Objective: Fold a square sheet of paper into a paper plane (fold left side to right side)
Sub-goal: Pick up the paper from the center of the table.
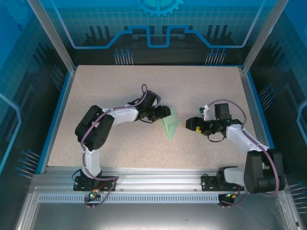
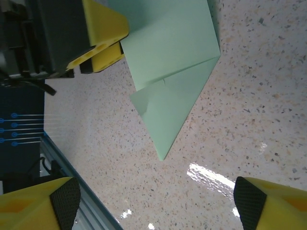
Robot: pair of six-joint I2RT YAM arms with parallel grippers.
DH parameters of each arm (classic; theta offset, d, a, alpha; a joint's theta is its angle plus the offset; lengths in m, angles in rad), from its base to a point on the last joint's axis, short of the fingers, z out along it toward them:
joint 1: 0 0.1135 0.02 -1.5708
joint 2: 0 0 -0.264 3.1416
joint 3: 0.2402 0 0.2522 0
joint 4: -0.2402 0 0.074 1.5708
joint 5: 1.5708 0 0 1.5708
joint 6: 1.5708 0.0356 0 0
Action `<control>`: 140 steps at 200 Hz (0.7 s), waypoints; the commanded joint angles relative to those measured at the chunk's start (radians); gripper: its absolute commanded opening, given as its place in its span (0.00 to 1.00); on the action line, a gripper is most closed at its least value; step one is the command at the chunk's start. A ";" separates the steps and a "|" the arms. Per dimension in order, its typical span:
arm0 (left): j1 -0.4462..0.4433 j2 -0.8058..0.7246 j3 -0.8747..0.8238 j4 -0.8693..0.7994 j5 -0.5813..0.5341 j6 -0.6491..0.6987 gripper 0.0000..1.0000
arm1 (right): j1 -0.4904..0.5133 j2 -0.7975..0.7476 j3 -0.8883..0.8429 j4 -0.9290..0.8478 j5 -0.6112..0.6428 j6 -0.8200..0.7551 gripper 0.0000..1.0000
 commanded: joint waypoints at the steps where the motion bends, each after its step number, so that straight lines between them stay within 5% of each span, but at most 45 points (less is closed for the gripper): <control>1: -0.001 0.055 0.040 0.031 0.055 0.001 0.53 | -0.020 0.020 -0.013 0.079 -0.095 0.000 0.81; 59: 0.000 0.044 0.000 0.090 0.090 0.012 0.17 | -0.026 0.120 -0.023 0.270 -0.125 0.029 0.74; 140: 0.050 -0.102 -0.187 0.290 0.279 0.092 0.05 | -0.025 0.402 0.141 0.420 -0.253 -0.001 0.81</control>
